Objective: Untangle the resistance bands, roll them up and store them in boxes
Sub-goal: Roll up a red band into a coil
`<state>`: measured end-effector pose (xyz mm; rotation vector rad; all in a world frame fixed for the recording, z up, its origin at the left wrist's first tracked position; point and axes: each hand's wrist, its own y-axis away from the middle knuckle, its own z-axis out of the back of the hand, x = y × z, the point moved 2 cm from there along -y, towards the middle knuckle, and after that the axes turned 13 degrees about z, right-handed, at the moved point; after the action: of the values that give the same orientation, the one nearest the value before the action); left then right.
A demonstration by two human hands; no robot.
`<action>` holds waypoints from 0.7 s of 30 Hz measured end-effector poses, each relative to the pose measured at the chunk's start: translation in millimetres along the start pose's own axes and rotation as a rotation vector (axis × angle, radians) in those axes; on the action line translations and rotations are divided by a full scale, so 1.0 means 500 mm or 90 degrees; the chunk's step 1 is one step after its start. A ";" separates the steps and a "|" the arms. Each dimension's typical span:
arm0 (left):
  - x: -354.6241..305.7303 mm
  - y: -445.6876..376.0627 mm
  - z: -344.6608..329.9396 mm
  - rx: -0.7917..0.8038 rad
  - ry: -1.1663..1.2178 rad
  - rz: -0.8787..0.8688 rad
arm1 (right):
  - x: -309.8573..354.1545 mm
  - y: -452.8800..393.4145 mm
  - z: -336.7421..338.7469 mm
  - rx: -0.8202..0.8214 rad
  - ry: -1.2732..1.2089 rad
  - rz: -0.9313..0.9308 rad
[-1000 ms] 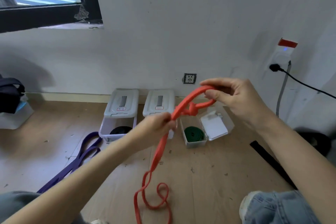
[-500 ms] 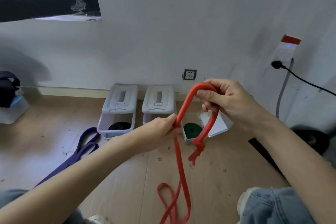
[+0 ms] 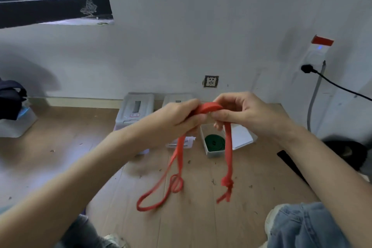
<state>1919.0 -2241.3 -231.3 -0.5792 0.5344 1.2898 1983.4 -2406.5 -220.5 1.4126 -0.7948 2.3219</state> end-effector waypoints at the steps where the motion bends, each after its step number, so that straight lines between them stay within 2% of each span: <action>1: 0.012 0.001 -0.012 0.002 -0.027 0.012 | -0.002 -0.001 0.000 -0.012 0.003 0.003; 7: 0.120 0.027 -0.112 0.127 -0.119 0.168 | -0.016 0.007 0.023 -0.132 -0.051 0.005; 8: 0.125 0.027 -0.107 0.125 -0.112 0.175 | -0.016 0.011 0.030 -0.124 -0.054 -0.007; 10: 0.112 0.021 -0.063 0.074 0.011 0.193 | -0.014 0.019 0.039 -0.031 -0.022 -0.048; 12: 0.082 0.013 -0.005 0.001 0.171 0.155 | -0.014 0.027 0.030 0.079 0.008 -0.094; 13: 0.062 0.012 0.015 -0.001 0.192 0.113 | -0.014 0.028 0.019 0.100 -0.007 -0.101; 16: 0.016 0.020 0.006 0.062 0.124 0.049 | -0.013 0.018 -0.012 0.072 -0.084 -0.058; 21: 0.053 0.018 -0.068 0.091 0.057 0.108 | -0.016 0.010 -0.010 -0.021 -0.087 -0.002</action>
<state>1913.8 -2243.1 -275.2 -0.4818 0.7569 1.3768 1981.1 -2407.4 -230.8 1.5699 -0.8638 2.2175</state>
